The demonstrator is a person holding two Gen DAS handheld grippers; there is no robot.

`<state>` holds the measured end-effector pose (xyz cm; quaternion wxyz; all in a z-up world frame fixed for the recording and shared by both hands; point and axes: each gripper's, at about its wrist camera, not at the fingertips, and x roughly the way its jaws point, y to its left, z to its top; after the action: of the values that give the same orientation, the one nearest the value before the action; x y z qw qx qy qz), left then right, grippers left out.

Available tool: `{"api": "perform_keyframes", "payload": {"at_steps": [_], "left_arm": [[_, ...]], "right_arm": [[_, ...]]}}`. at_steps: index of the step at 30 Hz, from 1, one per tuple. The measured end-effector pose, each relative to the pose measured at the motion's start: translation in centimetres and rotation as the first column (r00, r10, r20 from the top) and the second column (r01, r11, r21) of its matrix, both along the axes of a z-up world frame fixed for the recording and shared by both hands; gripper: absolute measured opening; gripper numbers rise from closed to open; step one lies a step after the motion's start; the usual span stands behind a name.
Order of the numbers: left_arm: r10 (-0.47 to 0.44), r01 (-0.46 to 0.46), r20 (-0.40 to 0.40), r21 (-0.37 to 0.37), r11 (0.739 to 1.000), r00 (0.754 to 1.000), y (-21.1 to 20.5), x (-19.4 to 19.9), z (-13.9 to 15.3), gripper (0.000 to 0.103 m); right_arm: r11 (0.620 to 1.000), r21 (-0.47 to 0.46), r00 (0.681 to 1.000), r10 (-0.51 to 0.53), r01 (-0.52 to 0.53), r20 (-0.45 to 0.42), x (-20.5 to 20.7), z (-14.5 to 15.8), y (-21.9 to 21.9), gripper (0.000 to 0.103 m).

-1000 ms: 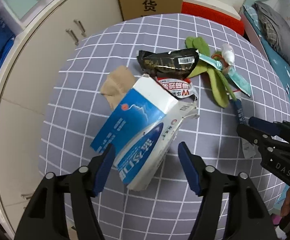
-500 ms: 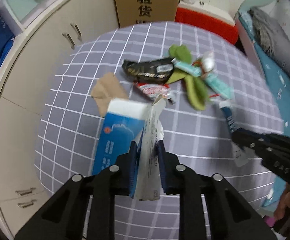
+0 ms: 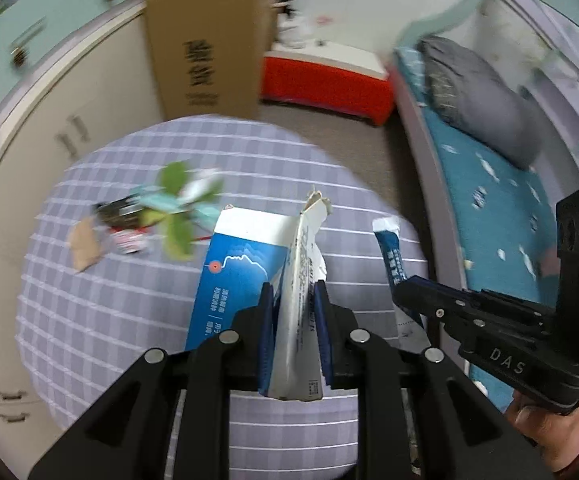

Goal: Collect trash
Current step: 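Carry the held box and tube over the bucket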

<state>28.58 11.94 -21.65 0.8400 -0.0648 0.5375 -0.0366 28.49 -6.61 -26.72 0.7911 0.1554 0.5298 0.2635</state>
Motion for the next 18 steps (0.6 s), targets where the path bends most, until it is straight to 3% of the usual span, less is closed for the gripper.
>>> {"api": "perform_keyframes", "payload": {"at_steps": [10, 18], "left_arm": [[-0.203, 0.203, 0.014, -0.05, 0.978, 0.979, -16.3, 2.1, -0.5, 0.019], [-0.276, 0.276, 0.014, -0.049, 0.96, 0.961, -23.6, 4.4, -1.4, 0.019]], "right_arm": [[0.979, -0.033, 0.98, -0.198, 0.199, 0.031, -1.6, 1.0, -15.1, 0.012], [0.959, -0.042, 0.958, -0.279, 0.282, 0.065, -1.2, 1.1, -21.6, 0.014]]}}
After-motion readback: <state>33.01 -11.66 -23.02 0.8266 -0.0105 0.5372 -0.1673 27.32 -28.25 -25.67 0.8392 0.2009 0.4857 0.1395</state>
